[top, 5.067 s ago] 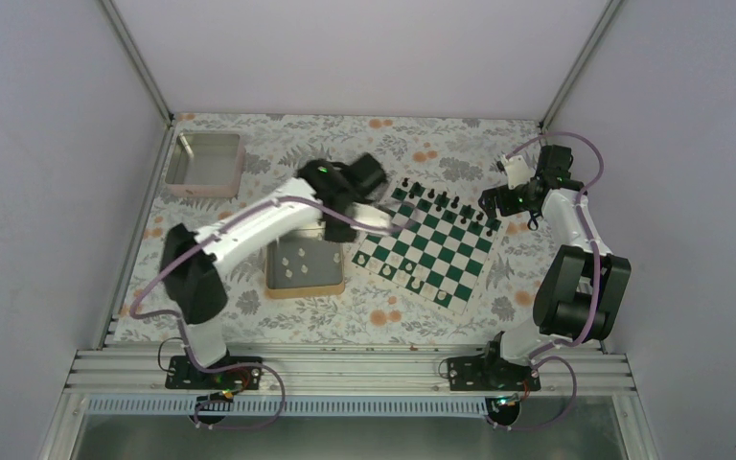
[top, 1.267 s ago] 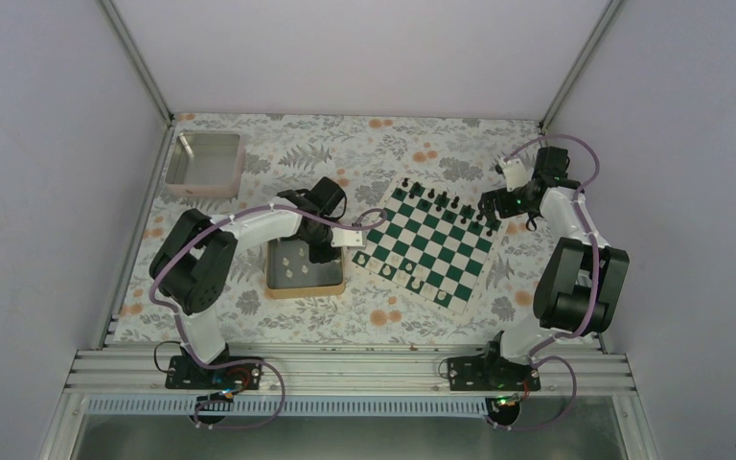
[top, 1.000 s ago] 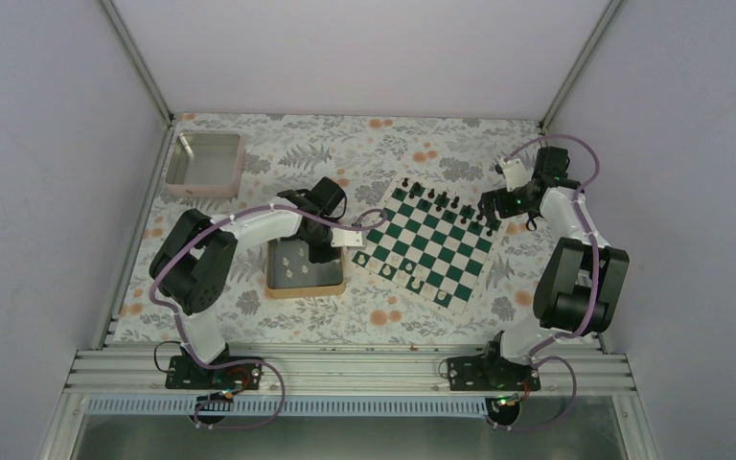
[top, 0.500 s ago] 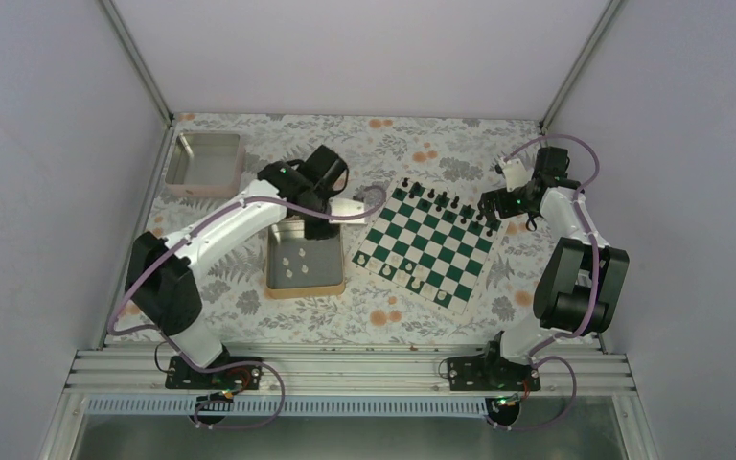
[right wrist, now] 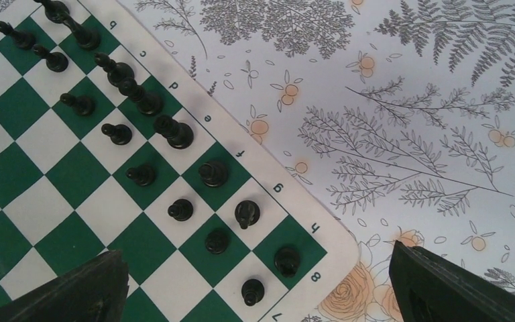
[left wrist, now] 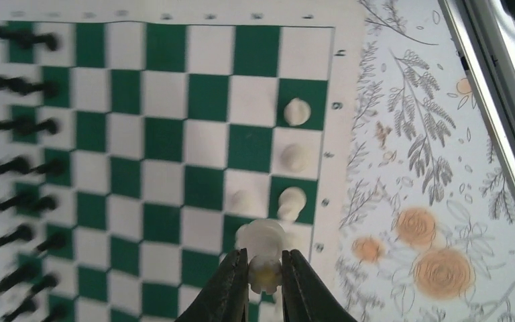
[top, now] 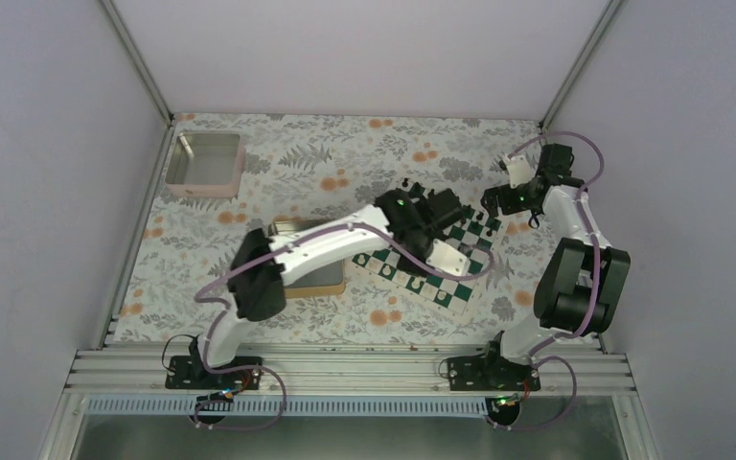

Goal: Set up the chess pieces on the board
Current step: Place the chess piece on the chessboard.

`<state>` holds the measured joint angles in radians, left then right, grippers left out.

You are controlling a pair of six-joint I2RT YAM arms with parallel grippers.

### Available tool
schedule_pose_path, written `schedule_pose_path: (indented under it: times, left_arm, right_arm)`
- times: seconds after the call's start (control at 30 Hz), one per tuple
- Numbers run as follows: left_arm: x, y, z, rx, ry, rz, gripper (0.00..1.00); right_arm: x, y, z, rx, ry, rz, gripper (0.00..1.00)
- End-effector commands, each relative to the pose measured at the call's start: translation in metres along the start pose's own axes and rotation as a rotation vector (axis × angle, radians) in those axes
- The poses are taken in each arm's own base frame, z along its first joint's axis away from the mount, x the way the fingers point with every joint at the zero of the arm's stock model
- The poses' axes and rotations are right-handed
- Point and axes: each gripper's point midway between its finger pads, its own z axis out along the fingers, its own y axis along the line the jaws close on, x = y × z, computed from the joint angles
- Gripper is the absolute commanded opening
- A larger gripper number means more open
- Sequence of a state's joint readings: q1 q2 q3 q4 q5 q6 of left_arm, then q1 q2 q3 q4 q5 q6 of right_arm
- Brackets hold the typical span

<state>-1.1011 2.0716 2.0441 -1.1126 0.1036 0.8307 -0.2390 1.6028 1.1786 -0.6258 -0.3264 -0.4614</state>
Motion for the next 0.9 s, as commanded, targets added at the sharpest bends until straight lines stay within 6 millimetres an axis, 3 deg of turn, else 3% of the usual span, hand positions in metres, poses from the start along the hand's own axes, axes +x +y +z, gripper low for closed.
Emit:
schedule_pose_path:
  times: [0.0,0.27,0.33,0.6,0.87]
  left_arm:
    - [-0.021,-0.018,0.031,0.085,0.003,0.053,0.15]
    - [-0.073,-0.028,0.07,0.119,-0.047,0.107,0.15]
    - [-0.081,-0.042,0.081,0.136,-0.037,0.138,0.15]
    - [-0.082,-0.058,0.103,0.17,-0.017,0.159,0.15]
    - [-0.074,-0.057,0.125,0.155,0.028,0.166,0.15]
  right_arm:
    - [-0.008,-0.011,-0.009,0.023,-0.025,0.034,1.0]
    - [-0.01,-0.018,-0.011,0.033,-0.025,0.044,1.0]
    - [-0.01,-0.018,-0.013,0.032,-0.029,0.044,1.0]
    - [-0.007,-0.017,-0.013,0.026,-0.03,0.044,1.0]
    - [-0.009,-0.015,-0.016,0.02,-0.042,0.041,1.0]
